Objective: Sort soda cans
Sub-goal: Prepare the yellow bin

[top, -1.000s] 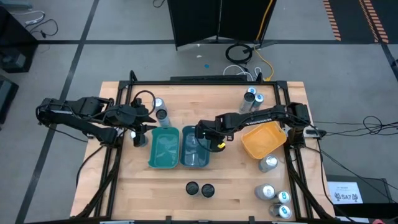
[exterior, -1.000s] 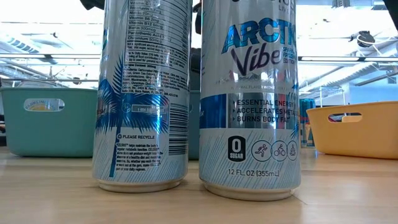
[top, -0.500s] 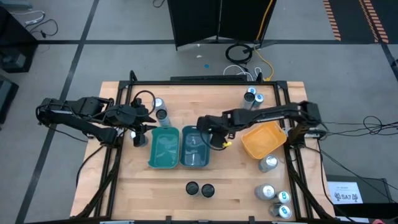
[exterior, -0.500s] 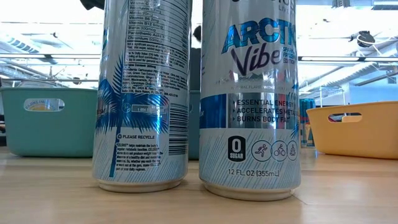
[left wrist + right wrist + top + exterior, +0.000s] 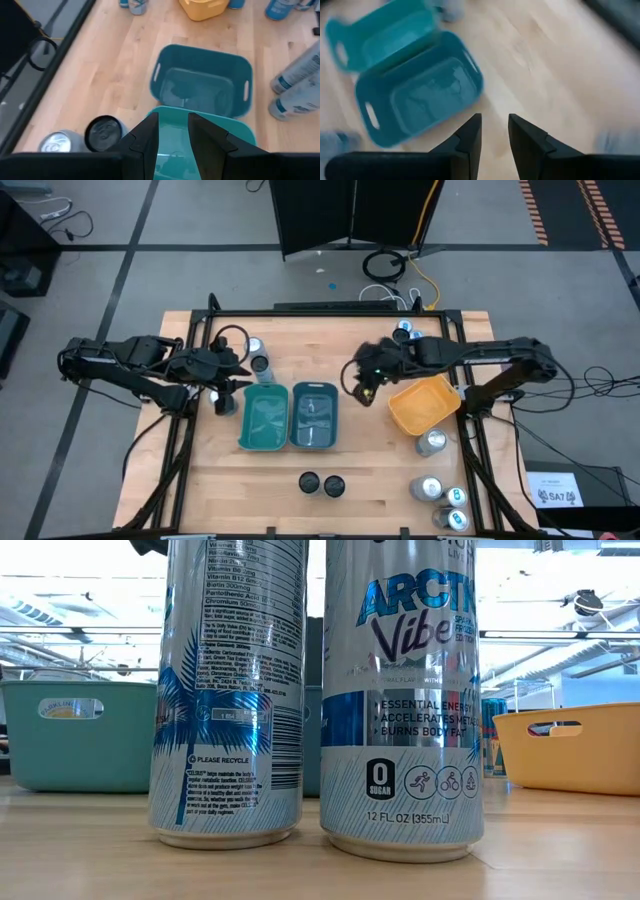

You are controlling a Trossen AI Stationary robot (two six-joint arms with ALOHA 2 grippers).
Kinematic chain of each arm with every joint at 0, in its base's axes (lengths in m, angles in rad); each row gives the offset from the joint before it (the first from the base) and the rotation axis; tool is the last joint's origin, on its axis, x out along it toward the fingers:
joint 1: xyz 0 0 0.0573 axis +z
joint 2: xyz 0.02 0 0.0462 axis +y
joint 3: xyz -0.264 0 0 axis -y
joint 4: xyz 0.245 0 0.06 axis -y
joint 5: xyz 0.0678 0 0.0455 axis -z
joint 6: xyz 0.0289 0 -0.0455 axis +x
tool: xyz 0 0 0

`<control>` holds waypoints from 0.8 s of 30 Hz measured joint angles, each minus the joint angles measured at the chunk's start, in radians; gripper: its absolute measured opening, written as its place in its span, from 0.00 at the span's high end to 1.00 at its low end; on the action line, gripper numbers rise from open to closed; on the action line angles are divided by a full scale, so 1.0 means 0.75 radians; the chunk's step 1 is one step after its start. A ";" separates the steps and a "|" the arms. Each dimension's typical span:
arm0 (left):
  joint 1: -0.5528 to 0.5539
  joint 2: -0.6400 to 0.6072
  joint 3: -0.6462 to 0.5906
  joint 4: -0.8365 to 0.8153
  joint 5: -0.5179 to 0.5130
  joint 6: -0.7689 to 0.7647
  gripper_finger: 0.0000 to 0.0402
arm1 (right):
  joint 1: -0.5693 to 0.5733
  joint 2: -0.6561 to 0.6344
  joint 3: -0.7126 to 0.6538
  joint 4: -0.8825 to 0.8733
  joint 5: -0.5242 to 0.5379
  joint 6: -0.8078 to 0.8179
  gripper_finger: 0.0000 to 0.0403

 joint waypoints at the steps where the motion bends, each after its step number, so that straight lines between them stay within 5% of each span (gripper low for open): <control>1: 0.000 0.000 0.000 0.000 -0.015 0.000 0.71 | 0.005 -0.003 0.000 -0.058 0.002 0.148 0.78; 12: 0.000 0.000 0.000 -0.001 -0.058 0.001 0.71 | 0.062 0.031 -0.056 -0.718 0.041 1.367 0.78; 24: 0.000 -0.001 0.000 -0.010 -0.058 0.000 0.71 | 0.023 -0.062 -0.513 -0.372 -0.031 1.735 0.78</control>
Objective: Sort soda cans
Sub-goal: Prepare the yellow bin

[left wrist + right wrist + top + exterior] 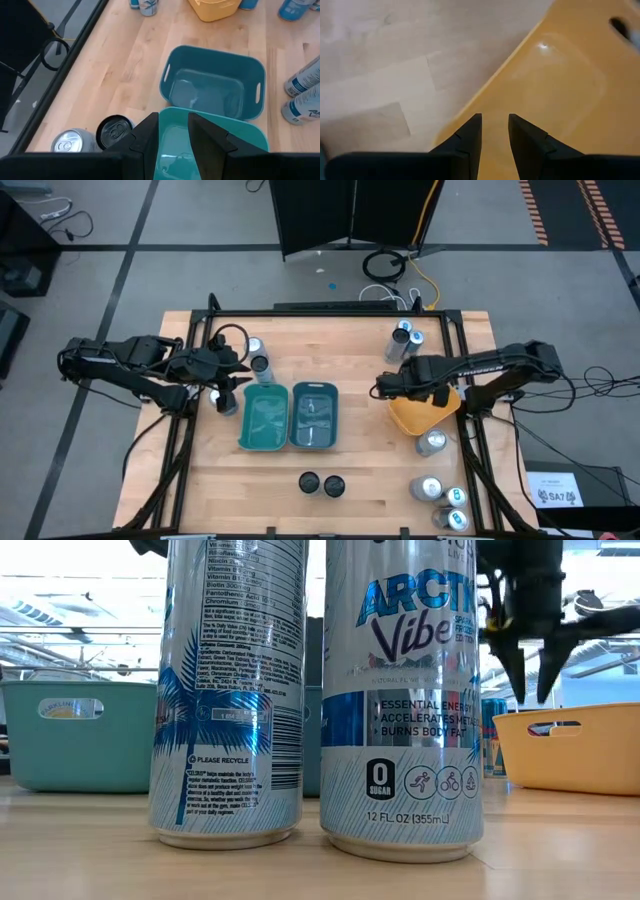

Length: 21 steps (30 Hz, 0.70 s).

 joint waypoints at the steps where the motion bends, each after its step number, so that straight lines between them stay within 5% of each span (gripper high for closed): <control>1: 0.000 0.000 0.000 0.000 0.000 0.000 0.71 | -0.007 -0.004 -0.036 0.032 0.010 0.042 0.78; 6: 0.000 0.000 0.000 -0.024 0.000 0.046 0.71 | -0.020 -0.005 -0.173 0.167 0.020 0.264 0.78; 21: 0.000 0.000 0.000 -0.077 -0.056 0.116 0.71 | -0.089 0.014 -0.224 0.280 0.081 0.362 0.78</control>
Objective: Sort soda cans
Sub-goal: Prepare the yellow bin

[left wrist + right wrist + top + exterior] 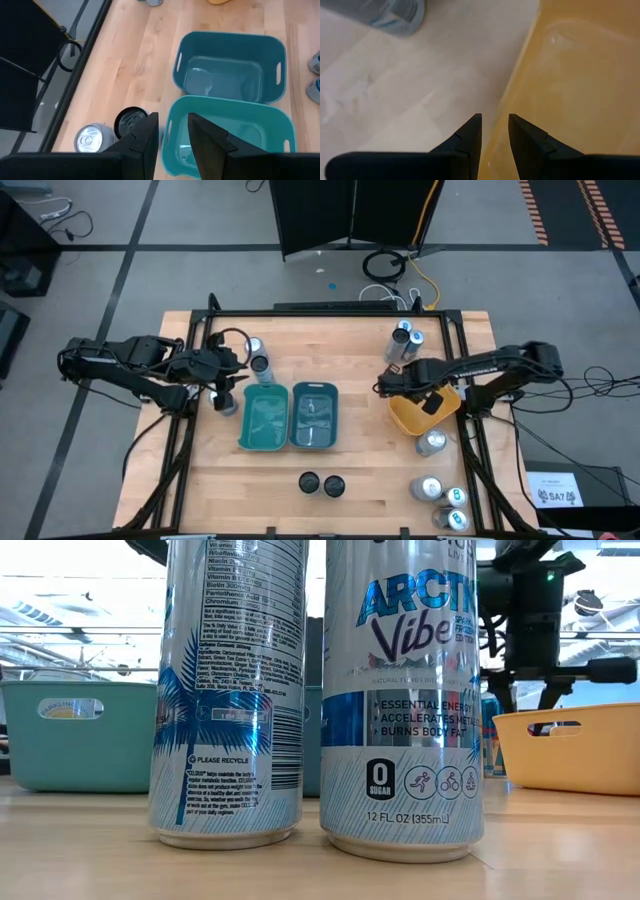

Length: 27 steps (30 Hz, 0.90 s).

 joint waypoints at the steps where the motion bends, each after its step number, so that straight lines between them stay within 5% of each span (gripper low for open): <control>1: 0.000 0.000 0.000 0.000 0.000 0.000 0.71 | -0.010 0.010 0.000 -0.001 0.009 -0.001 0.78; 13: 0.000 0.000 0.000 -0.018 0.011 -0.015 0.71 | -0.100 0.129 -0.001 0.033 -0.050 -0.157 0.78; 21: 0.000 0.000 0.000 -0.018 0.014 -0.015 0.71 | -0.100 0.128 -0.001 0.221 -0.048 -0.291 0.98; 27: 0.000 0.000 0.000 -0.017 0.017 -0.016 0.71 | -0.052 0.128 -0.001 0.410 -0.072 -0.366 0.99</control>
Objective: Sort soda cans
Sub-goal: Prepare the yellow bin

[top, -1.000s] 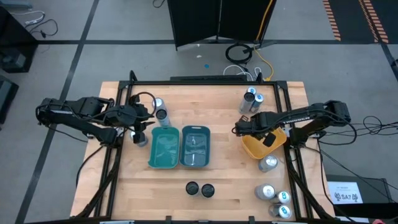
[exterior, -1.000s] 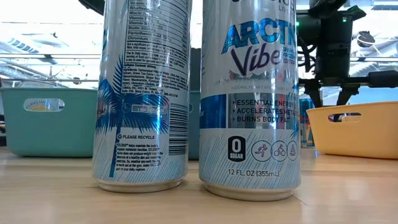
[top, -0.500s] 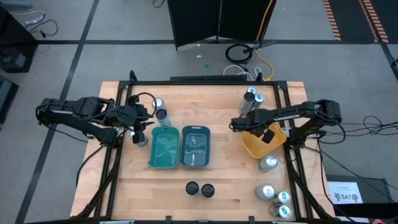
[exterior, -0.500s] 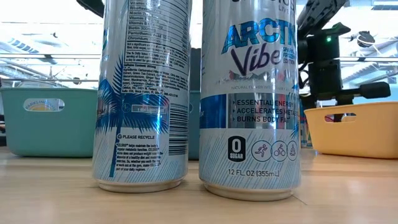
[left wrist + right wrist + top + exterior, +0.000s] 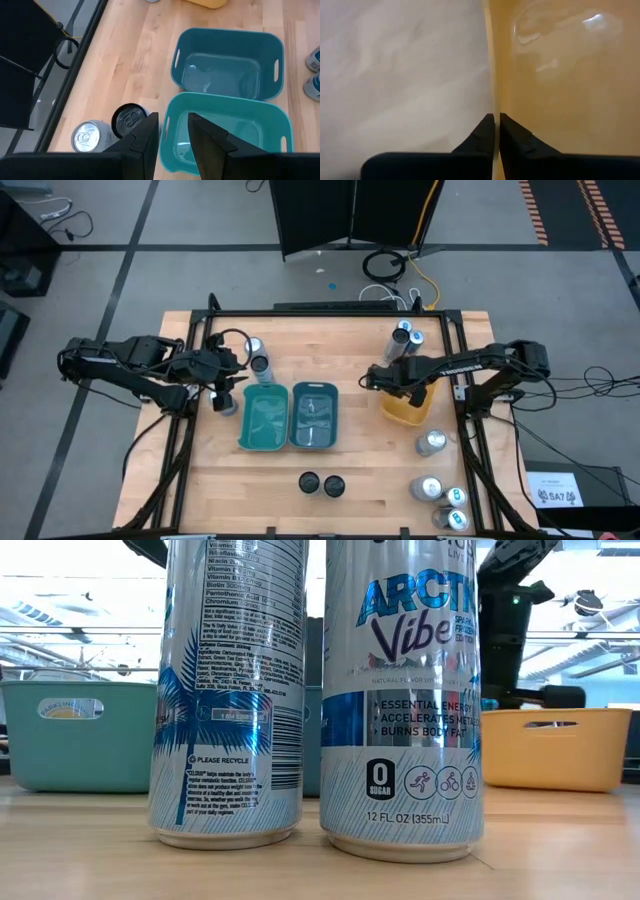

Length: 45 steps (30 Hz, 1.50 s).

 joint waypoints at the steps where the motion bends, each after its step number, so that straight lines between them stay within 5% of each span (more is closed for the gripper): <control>1: 0.000 0.000 0.000 0.000 0.000 0.000 0.71 | 0.022 0.000 0.000 0.025 -0.006 -0.001 0.99; 13: 0.000 0.000 0.000 0.001 0.000 0.000 0.71 | 0.214 0.028 0.152 0.084 0.005 -0.027 1.00; 28: 0.000 0.000 0.000 0.001 0.000 -0.001 0.71 | 0.212 0.517 0.731 -0.254 -0.112 -0.383 1.00; 45: 0.000 0.000 0.000 0.001 0.038 -0.003 0.71 | 0.255 0.520 0.736 -0.286 -0.126 -0.229 0.98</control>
